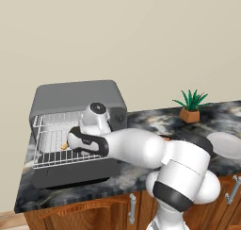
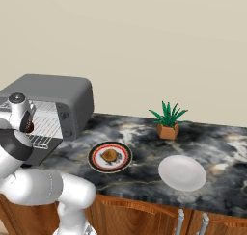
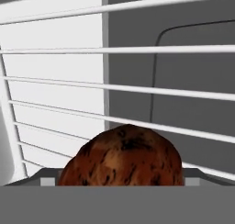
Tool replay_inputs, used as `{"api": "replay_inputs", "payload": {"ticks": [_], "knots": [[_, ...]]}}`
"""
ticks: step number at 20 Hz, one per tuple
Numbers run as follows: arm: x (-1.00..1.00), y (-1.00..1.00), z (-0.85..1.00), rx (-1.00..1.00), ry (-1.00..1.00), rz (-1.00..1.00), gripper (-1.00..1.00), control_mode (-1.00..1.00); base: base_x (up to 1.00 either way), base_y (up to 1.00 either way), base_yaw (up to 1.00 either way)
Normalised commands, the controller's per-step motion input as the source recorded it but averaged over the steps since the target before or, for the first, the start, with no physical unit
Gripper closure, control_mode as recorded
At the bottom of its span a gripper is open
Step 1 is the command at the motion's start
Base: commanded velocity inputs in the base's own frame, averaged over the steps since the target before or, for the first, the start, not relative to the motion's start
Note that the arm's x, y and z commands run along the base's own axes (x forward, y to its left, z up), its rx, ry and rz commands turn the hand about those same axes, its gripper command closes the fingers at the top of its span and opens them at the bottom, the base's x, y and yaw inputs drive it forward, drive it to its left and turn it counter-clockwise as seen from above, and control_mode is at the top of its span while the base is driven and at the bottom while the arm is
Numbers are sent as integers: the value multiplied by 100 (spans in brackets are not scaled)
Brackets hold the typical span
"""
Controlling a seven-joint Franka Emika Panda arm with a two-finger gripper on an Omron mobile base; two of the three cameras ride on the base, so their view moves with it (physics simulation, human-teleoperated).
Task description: Open the toaster oven door. Place the bread on the top rack in the toaster oven and place the steak on the bottom rack.
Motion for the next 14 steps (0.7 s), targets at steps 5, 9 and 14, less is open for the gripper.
{"api": "replay_inputs", "payload": {"ticks": [5,9,14], "knots": [[-15,4,-13,0,0,0,-100,-100,0,0,0],[-14,1,-3,0,0,0,-100,-100,0,0,0],[-17,0,-10,0,5,0,-100,-100,0,0,0]]}}
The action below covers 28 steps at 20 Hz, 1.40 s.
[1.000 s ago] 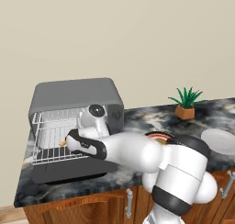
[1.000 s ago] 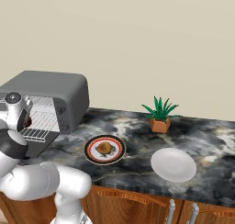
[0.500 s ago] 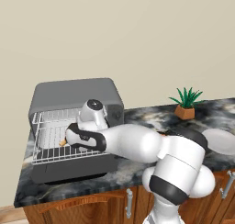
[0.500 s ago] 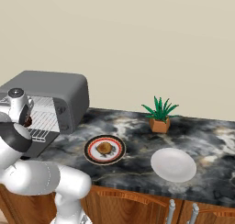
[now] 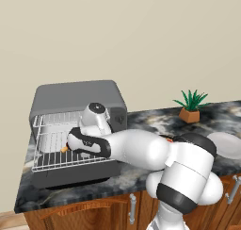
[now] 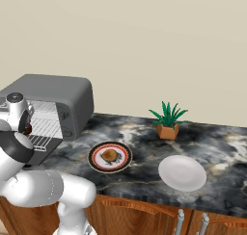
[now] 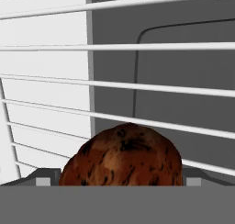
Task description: Open the toaster oven door. Place the bread on the top rack in the toaster oven and place the steak on the bottom rack.
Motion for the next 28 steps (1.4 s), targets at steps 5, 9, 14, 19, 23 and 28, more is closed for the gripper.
{"api": "replay_inputs", "payload": {"ticks": [5,9,14,19,23,28], "knots": [[-12,0,-14,0,5,-2,-100,-100,0,0,0],[-9,-8,-12,0,6,-3,-100,-100,0,0,0],[-17,-17,-20,0,9,-7,-100,-100,0,0,0],[-23,-18,-32,0,9,-10,-100,-100,0,0,0],[-34,-15,-45,0,8,-10,-100,-100,0,0,0],[-35,-16,-54,0,12,-9,-100,-100,0,0,0]]}}
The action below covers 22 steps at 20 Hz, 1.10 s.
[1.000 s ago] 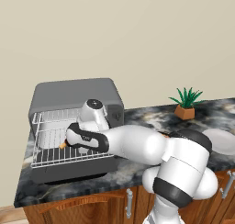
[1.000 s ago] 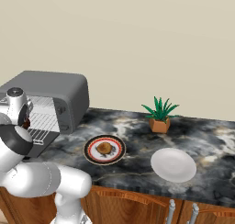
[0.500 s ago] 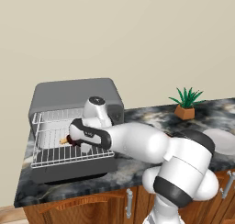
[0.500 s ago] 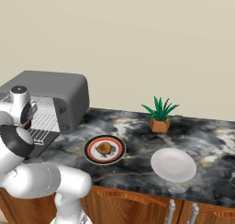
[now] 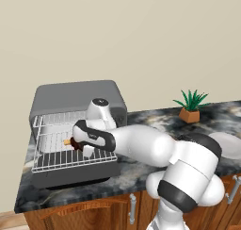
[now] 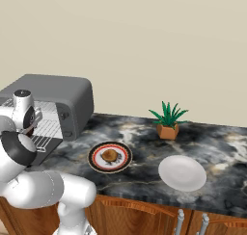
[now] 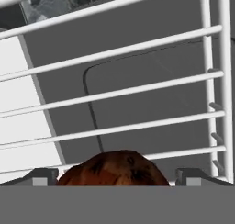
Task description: Open the toaster oven door. Place the bread on the top rack in the toaster oven and place the steak on the bottom rack.
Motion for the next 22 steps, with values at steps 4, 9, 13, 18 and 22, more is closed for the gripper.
{"api": "replay_inputs", "payload": {"ticks": [4,9,13,18,22], "knots": [[-32,-15,-52,0,12,-8,-100,-100,0,0,0],[-26,-22,-45,0,9,-6,-100,-100,0,0,0],[-28,-17,-39,0,8,-5,-100,-100,0,0,0],[-27,-12,-18,0,2,-2,-100,-100,0,0,0],[-23,-3,0,0,0,0,-100,-100,0,0,0]]}}
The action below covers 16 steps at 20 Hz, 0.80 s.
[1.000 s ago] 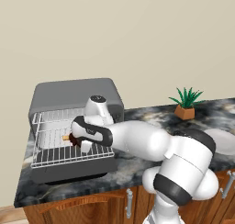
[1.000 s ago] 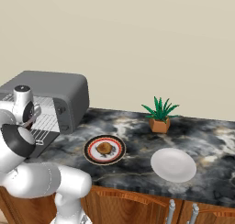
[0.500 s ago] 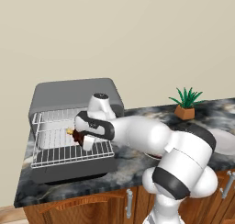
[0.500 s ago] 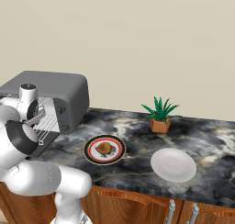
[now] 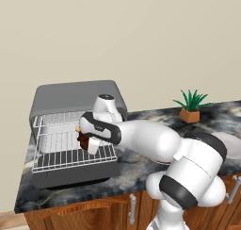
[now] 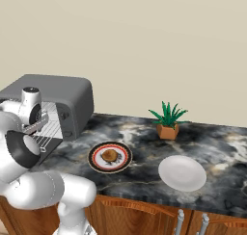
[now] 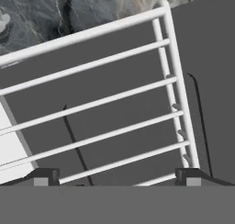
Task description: Open the toaster oven door. Place the bread on the top rack in the toaster oven and place the steak on the bottom rack.
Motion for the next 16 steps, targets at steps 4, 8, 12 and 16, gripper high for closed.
{"api": "replay_inputs", "payload": {"ticks": [4,8,12,16], "knots": [[-28,-1,4,-2,0,0,-100,-100,0,0,0],[-28,2,15,-2,0,0,-100,-100,0,0,0],[-20,0,19,-4,0,0,-100,-100,0,0,0],[-9,0,27,-2,0,0,-100,-100,0,0,0]]}}
